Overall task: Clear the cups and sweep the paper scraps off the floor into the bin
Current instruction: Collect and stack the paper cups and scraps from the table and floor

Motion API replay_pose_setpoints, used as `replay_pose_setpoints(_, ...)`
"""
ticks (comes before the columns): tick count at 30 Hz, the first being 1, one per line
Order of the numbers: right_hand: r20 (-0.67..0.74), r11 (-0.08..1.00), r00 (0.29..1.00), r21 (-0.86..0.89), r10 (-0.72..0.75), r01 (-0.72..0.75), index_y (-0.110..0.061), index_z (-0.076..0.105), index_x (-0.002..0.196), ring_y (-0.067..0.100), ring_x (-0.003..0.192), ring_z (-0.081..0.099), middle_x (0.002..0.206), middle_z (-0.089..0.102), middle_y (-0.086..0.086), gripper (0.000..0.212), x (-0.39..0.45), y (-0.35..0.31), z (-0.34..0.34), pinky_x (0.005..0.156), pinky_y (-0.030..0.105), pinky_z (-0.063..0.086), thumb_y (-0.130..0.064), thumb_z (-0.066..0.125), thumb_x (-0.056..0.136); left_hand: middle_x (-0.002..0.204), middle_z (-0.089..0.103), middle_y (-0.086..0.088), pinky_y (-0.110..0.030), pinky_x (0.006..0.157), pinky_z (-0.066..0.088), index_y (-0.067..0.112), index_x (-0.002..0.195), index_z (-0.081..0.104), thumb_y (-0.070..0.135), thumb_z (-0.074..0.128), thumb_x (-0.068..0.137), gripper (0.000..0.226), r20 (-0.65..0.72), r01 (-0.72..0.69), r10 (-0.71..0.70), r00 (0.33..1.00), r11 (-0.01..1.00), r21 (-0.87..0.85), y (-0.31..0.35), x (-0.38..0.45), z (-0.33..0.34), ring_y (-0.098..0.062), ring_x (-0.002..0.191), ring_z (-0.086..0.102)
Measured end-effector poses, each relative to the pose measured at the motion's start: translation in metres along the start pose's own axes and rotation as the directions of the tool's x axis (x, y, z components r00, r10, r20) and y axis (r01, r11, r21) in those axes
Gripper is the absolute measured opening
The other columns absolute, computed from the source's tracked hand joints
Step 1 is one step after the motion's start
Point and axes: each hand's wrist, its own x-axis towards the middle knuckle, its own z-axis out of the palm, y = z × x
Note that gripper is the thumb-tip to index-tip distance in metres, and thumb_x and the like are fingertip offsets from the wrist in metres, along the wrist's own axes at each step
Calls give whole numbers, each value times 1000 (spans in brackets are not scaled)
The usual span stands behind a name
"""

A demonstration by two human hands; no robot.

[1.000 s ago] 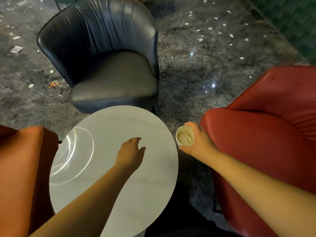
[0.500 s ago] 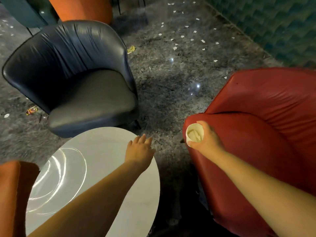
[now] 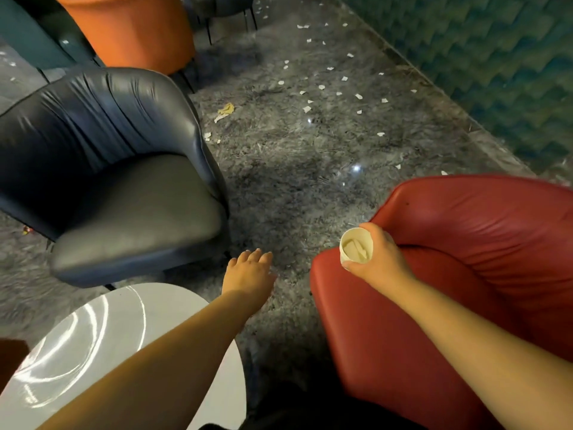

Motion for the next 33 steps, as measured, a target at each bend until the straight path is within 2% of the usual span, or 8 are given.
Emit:
replay_pose_setpoints(8,26,999,1000,-39,-15,16,-20,44,133,24,113,52,126,51,8,82,75,-25,1,90,24,38,-28,86,64,163,18,-2,-44,120,16,25,155,22,45,35,103,57,5,17,-18,1000,999,37,-26,79,-43,-26,150,14)
replay_pose_setpoints(16,0,1000,1000,-14,-17,17,-22,39,137,24,118,48,134,46,7,85,231,-94,18,94,30,41,-30,85,66,162,21,-3,-43,118,18,25,154,24,46,36,102,57,-34,-75,78,996,994,84,-78,216,-123,-25,149,16)
replay_pose_setpoints(26,1,1000,1000,4,12,-12,-21,36,141,24,123,45,139,43,6,85,393,-178,40,88,23,34,-29,83,70,161,24,-3,-45,118,20,23,154,26,47,36,102,58,33,-107,105,994,989,98,-136,350,-214,-27,148,19)
replay_pose_setpoints(33,51,999,998,-7,49,-49,-25,36,139,25,119,47,138,43,5,85,490,-196,60,94,32,43,-34,83,68,154,36,-3,-43,114,23,22,147,36,45,38,102,52,26,-113,111,994,989,98,-151,424,-253,-26,143,27)
